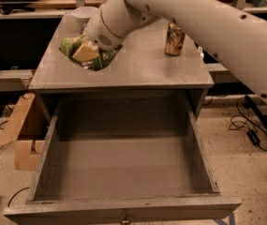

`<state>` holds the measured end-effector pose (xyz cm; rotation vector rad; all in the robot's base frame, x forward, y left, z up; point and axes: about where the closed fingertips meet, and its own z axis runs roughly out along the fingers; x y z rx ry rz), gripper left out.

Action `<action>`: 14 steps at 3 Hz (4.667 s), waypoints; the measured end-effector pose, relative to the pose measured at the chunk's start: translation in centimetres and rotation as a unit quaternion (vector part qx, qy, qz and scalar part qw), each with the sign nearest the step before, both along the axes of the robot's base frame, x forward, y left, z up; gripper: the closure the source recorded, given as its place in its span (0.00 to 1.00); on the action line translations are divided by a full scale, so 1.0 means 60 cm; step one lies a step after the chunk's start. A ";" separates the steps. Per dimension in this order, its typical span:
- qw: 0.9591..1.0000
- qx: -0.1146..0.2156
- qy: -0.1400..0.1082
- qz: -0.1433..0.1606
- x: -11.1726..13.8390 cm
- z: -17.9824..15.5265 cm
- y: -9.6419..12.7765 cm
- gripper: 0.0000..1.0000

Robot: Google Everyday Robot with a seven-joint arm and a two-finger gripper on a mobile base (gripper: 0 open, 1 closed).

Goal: Place green jalapeno chip bag into top drawer

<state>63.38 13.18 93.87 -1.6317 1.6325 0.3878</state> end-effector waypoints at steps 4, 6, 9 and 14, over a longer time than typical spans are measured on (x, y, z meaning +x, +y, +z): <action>0.979 0.124 -0.045 -0.156 -0.167 -0.043 -0.144 1.00; 0.957 0.223 0.048 -0.180 -0.142 -0.195 -0.230 1.00; 0.936 0.248 0.169 -0.186 -0.102 -0.355 -0.288 0.82; 0.937 0.247 0.172 -0.179 -0.104 -0.356 -0.276 0.00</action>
Offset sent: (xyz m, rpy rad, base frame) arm -0.0938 -0.0712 0.0021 0.1443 -0.1614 -0.2670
